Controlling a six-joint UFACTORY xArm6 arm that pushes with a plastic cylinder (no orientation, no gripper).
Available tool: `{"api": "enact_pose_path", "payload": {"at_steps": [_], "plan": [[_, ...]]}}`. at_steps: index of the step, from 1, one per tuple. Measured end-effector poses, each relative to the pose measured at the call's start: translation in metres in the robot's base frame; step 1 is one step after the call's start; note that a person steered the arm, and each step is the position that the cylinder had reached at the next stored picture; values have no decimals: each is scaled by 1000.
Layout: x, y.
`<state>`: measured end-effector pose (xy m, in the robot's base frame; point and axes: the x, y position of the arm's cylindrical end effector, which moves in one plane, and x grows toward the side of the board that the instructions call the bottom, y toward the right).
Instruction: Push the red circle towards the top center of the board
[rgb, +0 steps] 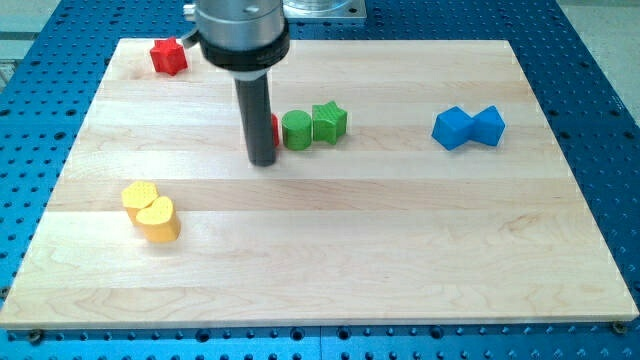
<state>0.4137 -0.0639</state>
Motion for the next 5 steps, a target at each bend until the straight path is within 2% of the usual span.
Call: {"api": "enact_pose_path", "payload": {"at_steps": [1,2,3,4,5], "plan": [[-37,20],[-48,8],[-36,-33],[-75,-20],[-89,16]]}}
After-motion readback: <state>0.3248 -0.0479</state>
